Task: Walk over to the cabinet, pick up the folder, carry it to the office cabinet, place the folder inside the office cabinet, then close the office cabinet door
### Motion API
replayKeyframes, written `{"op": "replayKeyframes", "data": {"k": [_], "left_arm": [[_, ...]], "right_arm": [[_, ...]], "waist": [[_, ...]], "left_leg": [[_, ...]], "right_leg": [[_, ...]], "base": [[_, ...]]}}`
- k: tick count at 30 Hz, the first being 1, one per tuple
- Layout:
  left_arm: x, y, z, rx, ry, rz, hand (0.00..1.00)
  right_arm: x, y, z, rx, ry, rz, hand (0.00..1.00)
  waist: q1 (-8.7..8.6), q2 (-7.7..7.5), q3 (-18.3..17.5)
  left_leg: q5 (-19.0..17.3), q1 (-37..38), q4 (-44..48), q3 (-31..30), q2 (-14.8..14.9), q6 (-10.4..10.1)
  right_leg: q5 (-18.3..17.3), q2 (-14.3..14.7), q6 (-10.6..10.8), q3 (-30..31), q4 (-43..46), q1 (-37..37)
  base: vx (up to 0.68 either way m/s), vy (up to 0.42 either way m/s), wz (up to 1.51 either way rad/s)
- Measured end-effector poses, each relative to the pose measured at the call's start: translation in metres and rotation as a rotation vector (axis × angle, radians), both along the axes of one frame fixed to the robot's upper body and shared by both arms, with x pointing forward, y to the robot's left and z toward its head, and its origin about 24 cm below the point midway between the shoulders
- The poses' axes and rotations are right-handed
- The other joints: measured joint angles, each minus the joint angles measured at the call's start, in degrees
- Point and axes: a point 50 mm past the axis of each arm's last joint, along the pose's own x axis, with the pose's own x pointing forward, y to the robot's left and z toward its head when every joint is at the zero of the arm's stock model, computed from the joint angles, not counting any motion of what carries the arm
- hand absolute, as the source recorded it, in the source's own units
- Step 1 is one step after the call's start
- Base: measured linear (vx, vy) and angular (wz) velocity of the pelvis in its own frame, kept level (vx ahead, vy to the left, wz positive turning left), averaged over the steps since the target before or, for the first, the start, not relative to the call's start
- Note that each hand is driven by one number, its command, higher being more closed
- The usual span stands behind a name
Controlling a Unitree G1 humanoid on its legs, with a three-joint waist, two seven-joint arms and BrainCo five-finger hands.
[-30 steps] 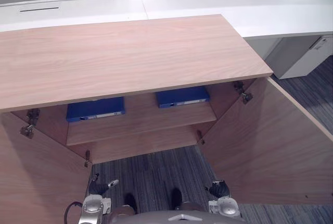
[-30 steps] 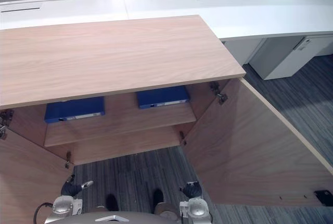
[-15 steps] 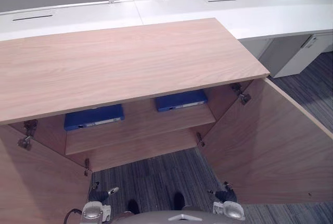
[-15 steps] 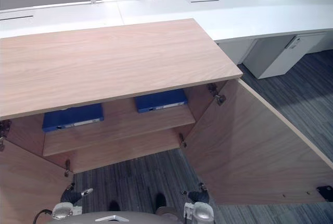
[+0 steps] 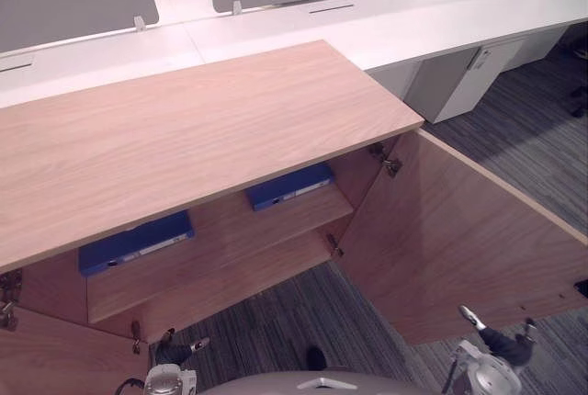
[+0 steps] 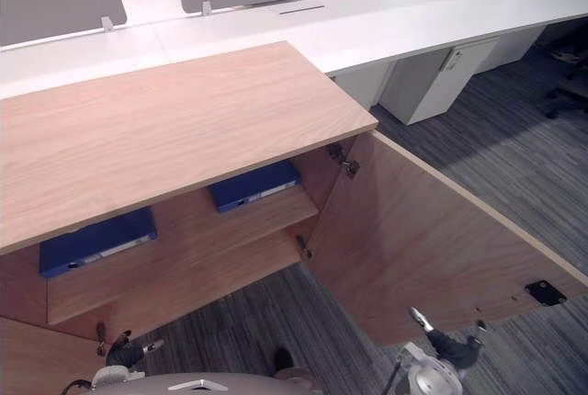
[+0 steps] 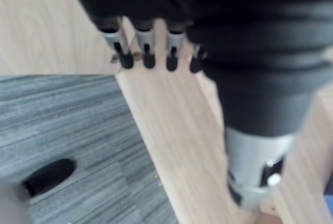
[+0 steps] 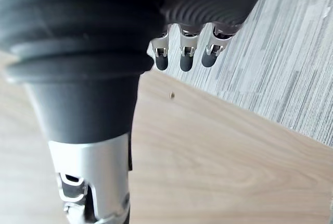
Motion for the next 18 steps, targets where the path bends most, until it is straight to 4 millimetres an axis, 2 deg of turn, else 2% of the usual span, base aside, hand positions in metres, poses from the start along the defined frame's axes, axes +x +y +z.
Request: {"op": "replayKeyframes", "data": {"k": [6,10,14,18], "left_arm": [[-0.011,-0.001,-0.002,0.000,0.027,-0.004,0.00],[-0.012,-0.001,-0.002,-0.007,0.031,-0.010,0.00],[-0.007,-0.006,-0.002,-0.024,0.023,-0.056,0.00],[-0.002,-0.006,-0.001,-0.025,0.010,-0.096,0.00]], "right_arm": [[-0.003,-0.022,0.021,-0.053,-0.122,-0.147,0.00],[-0.006,-0.039,0.030,-0.067,-0.182,-0.230,0.00],[0.004,-0.066,0.040,-0.099,-0.183,-0.228,0.00],[0.020,-0.084,0.049,-0.107,-0.200,-0.194,0.00]], "waist": [[-0.90,0.80,-0.51],[-1.22,2.10,-0.36],[-1.41,3.24,0.14],[-1.51,4.37,0.85]], "left_leg": [[-0.92,0.37,0.01,2.21,0.04,-0.17],[-1.83,0.23,0.76,2.98,0.15,-0.23],[-3.22,-0.66,3.14,3.08,0.46,0.24],[-3.46,-0.94,3.47,2.75,0.46,0.40]], "right_leg": [[-1.04,0.44,-0.12,2.18,1.86,-1.57],[-1.25,0.57,-0.15,2.72,2.02,-1.87],[-1.37,0.51,0.01,2.92,1.95,-1.88],[-1.40,0.63,0.04,2.76,1.63,-1.88]], "base": [[-0.02,-0.024,-0.21],[0.02,-0.029,-0.10],[0.03,-0.025,-0.04],[0.01,-0.040,-0.01]]}}
